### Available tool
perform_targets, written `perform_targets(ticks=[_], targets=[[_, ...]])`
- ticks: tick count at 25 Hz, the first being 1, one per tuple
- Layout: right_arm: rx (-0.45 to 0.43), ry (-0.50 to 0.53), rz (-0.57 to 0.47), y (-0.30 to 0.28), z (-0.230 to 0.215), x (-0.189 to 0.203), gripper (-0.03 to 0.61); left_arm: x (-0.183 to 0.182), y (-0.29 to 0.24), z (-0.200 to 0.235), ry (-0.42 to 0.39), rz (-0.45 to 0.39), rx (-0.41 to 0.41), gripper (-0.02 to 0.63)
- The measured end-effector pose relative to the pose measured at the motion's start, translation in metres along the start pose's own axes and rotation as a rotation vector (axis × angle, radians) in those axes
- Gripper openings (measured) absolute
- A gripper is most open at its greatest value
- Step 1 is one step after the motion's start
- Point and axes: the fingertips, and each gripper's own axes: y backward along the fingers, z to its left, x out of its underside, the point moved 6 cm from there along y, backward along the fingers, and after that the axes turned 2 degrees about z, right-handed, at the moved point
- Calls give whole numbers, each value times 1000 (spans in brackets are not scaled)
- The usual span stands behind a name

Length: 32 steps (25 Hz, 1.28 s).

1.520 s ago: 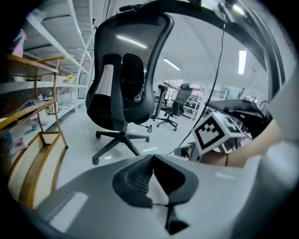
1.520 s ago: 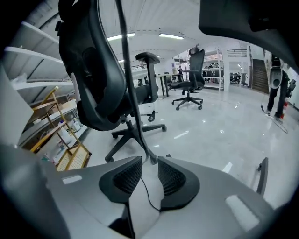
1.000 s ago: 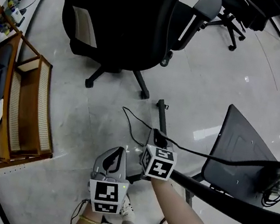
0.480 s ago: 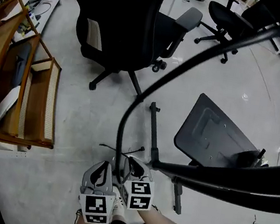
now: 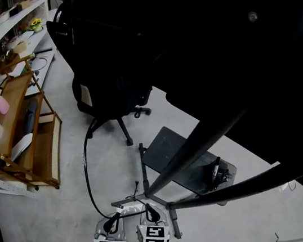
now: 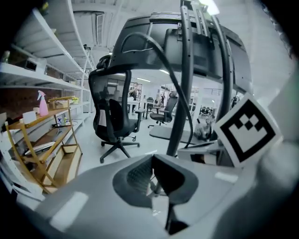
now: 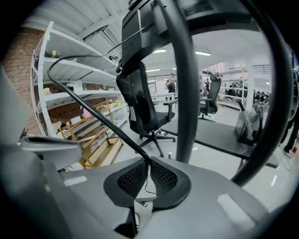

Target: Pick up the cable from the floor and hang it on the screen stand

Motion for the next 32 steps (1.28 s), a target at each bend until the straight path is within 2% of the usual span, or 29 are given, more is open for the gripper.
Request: perform_targets(ticks=[5,9,14,20,28,32], targets=[[85,-31,-73,75,-55,-46,17,-49,35,-67,-23,-13,85,8],[94,-69,-120,126,-90,-90,16,-100,56,-113,-85,-38,142,8],[92,-13,-201,198,-111,-143,16,-157,83,-164,-133,-20,220,8],[104,80,-259,292,-122,-193,17,-240,130,-218,-175,-72,277,8],[121,132,-433,406,-138,-257,17,-339,178,-267,-283,-238,368,8],[164,194,-524,469,-140,-298,18,-394,212,-294,-339,-378,413,8]])
